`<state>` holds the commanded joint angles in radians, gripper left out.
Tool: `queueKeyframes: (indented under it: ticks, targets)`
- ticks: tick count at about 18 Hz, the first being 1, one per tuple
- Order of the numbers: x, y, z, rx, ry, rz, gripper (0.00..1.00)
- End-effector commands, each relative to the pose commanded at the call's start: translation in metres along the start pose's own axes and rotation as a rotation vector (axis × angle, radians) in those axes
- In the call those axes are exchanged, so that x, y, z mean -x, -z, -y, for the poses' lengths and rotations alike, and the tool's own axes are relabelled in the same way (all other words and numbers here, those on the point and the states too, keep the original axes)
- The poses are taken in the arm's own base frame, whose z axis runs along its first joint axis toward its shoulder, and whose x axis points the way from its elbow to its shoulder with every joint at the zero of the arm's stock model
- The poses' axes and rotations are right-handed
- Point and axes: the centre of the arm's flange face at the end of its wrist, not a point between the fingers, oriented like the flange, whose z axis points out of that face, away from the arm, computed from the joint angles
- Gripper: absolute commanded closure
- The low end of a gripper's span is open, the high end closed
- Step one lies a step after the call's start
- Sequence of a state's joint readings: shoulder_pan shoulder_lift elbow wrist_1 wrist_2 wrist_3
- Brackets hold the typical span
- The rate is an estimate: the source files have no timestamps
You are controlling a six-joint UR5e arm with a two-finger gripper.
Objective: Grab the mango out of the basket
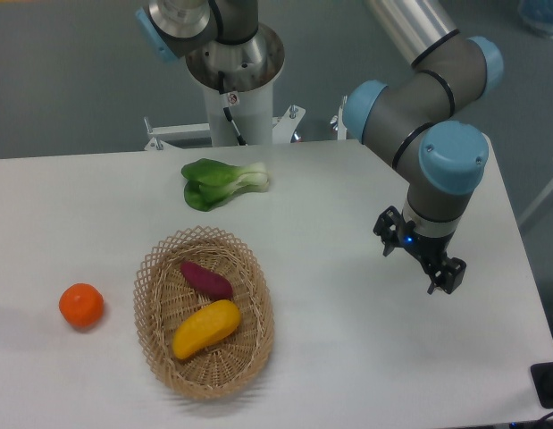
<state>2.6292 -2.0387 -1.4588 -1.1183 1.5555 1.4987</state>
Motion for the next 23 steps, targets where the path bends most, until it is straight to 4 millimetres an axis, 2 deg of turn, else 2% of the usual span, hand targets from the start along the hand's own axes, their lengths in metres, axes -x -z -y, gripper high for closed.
queueKeyframes:
  ticks: [13, 16, 19, 23]
  targets:
    - [-0.001, -0.002, 0.002, -0.028, 0.014, -0.010, 0.00]
    - [-0.012, -0.003, 0.019, -0.127, 0.094, -0.032, 0.00]
    - [-0.026, -0.008, 0.048, -0.134, 0.090, -0.049, 0.00]
    - [-0.037, -0.010, 0.079, -0.146, 0.137, -0.065, 0.00]
